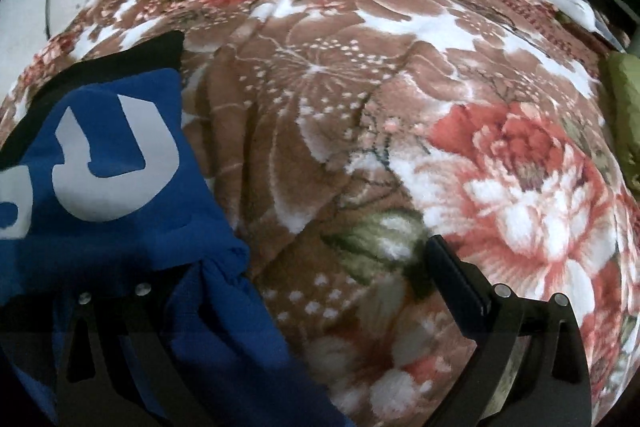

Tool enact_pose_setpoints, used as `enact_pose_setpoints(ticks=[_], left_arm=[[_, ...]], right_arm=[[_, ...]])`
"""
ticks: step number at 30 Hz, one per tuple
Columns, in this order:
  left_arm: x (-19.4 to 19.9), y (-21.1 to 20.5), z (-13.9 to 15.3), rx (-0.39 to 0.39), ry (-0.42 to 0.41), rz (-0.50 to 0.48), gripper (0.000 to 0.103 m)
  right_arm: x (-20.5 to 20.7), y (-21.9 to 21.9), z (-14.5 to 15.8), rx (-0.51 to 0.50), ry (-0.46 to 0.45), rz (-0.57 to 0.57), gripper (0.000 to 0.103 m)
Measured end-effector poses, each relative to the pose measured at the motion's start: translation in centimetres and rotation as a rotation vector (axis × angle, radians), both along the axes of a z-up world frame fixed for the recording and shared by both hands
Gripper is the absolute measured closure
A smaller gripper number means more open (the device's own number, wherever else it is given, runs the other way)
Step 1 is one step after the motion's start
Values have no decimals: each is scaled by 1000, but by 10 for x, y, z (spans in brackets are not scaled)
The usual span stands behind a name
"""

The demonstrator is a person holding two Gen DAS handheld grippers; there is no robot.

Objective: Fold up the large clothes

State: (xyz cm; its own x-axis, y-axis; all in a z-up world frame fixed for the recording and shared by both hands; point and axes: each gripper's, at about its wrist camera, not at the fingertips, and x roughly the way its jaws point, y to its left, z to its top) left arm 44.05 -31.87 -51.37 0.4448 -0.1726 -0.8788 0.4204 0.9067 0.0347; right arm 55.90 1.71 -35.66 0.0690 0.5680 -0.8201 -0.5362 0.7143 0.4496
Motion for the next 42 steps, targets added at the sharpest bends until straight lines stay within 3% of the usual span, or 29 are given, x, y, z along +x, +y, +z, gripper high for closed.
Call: enact_pose_setpoints(ticks=[6,9,11,13,16,21,24,27,30,33,38,40,42], left_arm=[[-3,7,-2,-46,-18,-22,5],[-3,11,-1,-77,-15,-21,5],[-3,11,-2,-84,-18,-19,5],[-3,10,-3,-78,-18,-23,5],[-3,11,-1,-80,-10,-32,5],[-20,30,14,-102,49,-89,5],[-46,52,25,-101,51,-102,5],[-76,76,34,-54,15,-124,5],[-106,119,45,-1,-19,-121,5],[-122,182,53,48,-31,-60,5],[-119,320,64,104,-13,164,5],[-102,384,76,60,-3,317,5],[-81,444,89,-85,33,478,5]], right_arm=[[-15,21,-59,-60,59,16,95],[-21,30,-74,-86,86,21,87],[-25,36,-82,-91,113,24,75],[-32,42,-85,-49,169,52,45],[-45,53,-79,11,212,94,22],[-58,64,-53,102,260,171,16],[-49,51,-14,72,143,171,12],[-29,28,17,13,13,153,8],[-1,-2,25,-124,-115,112,6],[24,-40,13,-251,-214,20,6],[52,-113,-42,-484,-256,-186,6],[56,-134,-68,-573,-254,-237,6],[55,-148,-91,-641,-249,-268,6]])
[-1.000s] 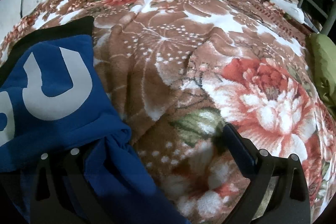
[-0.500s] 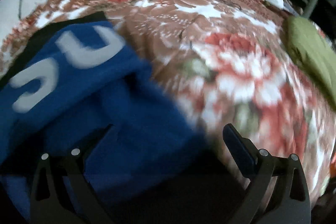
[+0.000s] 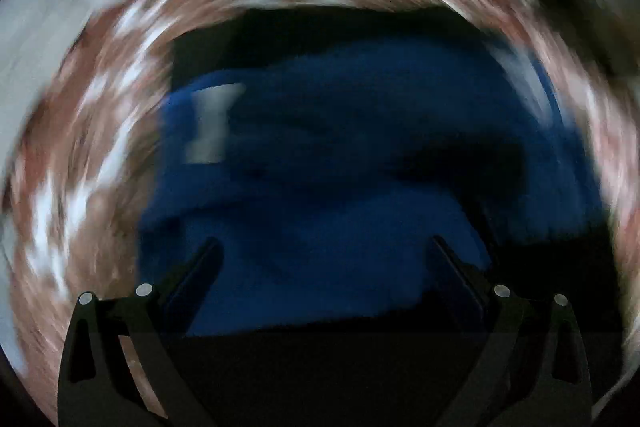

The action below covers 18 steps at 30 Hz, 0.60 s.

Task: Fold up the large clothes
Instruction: 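Grasp the black jacket edge with both grippers and lift it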

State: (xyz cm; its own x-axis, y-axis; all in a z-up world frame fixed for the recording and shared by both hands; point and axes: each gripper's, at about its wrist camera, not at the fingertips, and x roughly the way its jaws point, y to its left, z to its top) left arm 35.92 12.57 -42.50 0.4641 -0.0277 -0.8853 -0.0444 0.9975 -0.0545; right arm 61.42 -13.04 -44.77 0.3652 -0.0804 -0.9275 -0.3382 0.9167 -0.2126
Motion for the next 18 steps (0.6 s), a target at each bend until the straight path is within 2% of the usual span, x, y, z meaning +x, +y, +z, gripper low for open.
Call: enact_pose_setpoints(ticks=[1,2,4,6,10,12,13,14,15,16,17,18], left_arm=[[18,40,3,-117,19,96,5],[31,61,3,-163,25,147,5],[57,93,3,-203,24,217,6],[79,104,5,-222,18,215,6],[117,95,-7,-265,72,133,8],[128,88,-19,-297,111,104,19],[132,83,-24,-294,123,92,27],[137,77,-31,-255,144,86,38],[139,74,-42,-216,184,90,39],[139,71,-51,-219,219,91,41],[140,70,-57,-238,243,90,57],[140,67,-59,-236,240,87,61]], right_arm=[[-1,-4,-9,-19,1,-8,6],[-3,-6,-14,-22,-1,-8,6],[-9,-10,-20,-14,-20,9,6],[-11,-9,-20,-24,-42,28,6],[-14,-9,-21,-36,-67,27,5],[-10,-12,-25,-19,-58,12,5],[-9,-13,-26,-5,-49,0,5],[-8,-15,-27,11,-40,-11,5],[-9,-15,-28,24,-34,-17,5],[-9,-16,-29,39,-25,-24,5],[-9,-17,-30,54,-16,-29,5],[-9,-19,-32,68,-8,-34,5]])
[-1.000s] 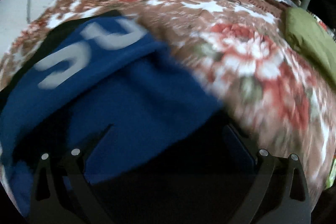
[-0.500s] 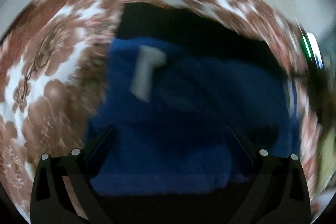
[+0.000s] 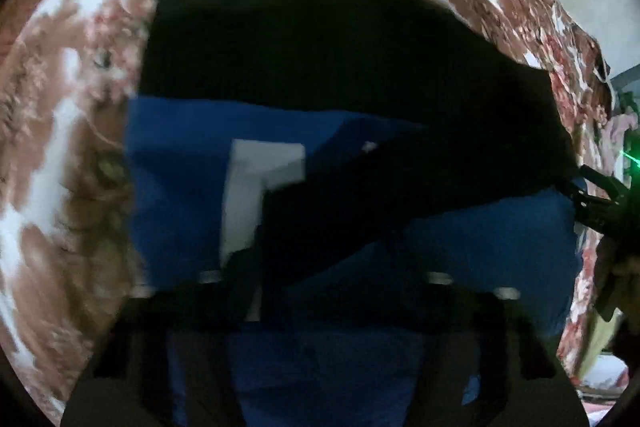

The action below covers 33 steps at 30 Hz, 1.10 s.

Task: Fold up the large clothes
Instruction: 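Grasp the black jacket edge with both grippers and lift it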

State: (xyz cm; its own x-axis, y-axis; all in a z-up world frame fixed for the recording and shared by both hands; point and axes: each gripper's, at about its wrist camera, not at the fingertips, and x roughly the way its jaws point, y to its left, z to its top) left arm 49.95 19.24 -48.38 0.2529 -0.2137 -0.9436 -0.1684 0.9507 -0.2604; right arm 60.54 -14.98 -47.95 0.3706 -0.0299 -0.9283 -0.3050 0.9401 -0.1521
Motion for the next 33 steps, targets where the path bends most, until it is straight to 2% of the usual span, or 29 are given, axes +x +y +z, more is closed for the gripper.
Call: enact_pose_setpoints(ticks=[3,8,10,13,16,18,19,20,21,23,25,28,30,33], left_arm=[[1,-11,17,51,-38,-49,67],[18,-3,56,83,-139,-52,67],[29,-4,60,131,-162,-75,67],[43,-3,43,153,-137,-99,66],[43,-2,23,178,-114,-114,55],[33,0,24,199,-157,-126,50],[26,0,31,218,-190,-116,45],[20,3,39,243,-214,-96,27],[12,4,53,265,-265,-74,18],[0,3,75,243,-338,-66,11],[-9,-4,89,204,-374,-65,9],[-11,-29,83,129,-365,-115,8],[-9,-49,65,143,-349,-169,8],[-3,-64,28,174,-287,-195,8]], right_arm=[[-2,-1,-1,0,0,2,5],[-2,-1,-1,8,12,14,5],[-4,3,0,9,8,35,5],[-4,4,-5,4,4,23,5],[-4,4,-11,1,-16,16,5],[-6,2,-10,19,-35,6,5],[-8,0,-6,42,-37,-7,5],[-9,-3,-3,68,-32,-15,5],[-12,-6,5,125,-29,-25,5],[-21,-11,23,234,-38,-44,5],[-34,-5,44,304,-58,-49,5],[-47,21,56,266,-108,-10,5],[-53,39,48,244,-123,35,5],[-53,56,16,137,-67,58,5]])
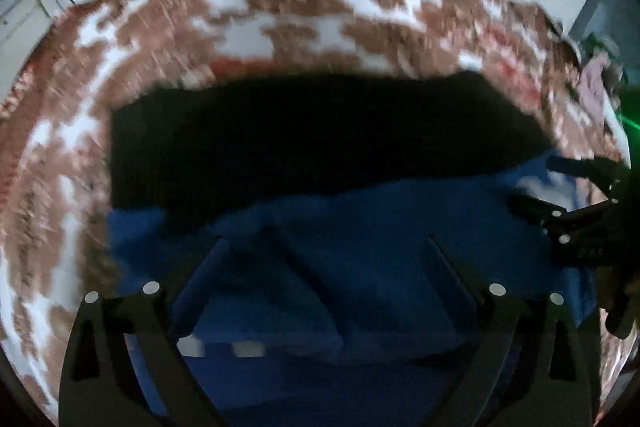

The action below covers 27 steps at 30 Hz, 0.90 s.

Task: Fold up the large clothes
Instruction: 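Grasp the black jacket edge with both grippers and lift it, then lift the jacket with both grippers and fold it over toward the hood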

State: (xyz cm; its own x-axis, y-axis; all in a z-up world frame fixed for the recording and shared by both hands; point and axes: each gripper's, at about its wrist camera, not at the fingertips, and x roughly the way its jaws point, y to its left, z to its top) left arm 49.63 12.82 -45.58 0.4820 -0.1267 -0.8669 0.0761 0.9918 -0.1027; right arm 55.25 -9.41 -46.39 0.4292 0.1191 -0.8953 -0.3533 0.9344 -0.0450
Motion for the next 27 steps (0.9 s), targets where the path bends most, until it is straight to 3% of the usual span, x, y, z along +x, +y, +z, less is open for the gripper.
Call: enact_pose_setpoints(ticks=[2,4,8,11,14,17,21,27], left_arm=[[1,-3,-22,51,35,-12,8],[-1,-1,-35,86,40,-36,8],[-4,-4,-45,130,23,-78,5],[-7,-4,-29,125,10,-69,6],[-31,4,6,79,-34,-51,6],[-78,19,31,21,-21,-6,6],[-167,33,39,6,26,64,6],[-308,33,27,78,144,177,6]], right_arm=[[-1,-2,-19,-29,34,-25,5],[-3,-9,-26,12,30,-39,5],[-7,-13,-35,2,2,-17,5],[-10,-18,-23,14,1,-50,5],[-30,-35,6,58,-12,-92,5],[-67,-62,24,70,12,-139,5],[-133,-102,18,59,72,-175,5],[-218,-149,14,86,111,-212,5]])
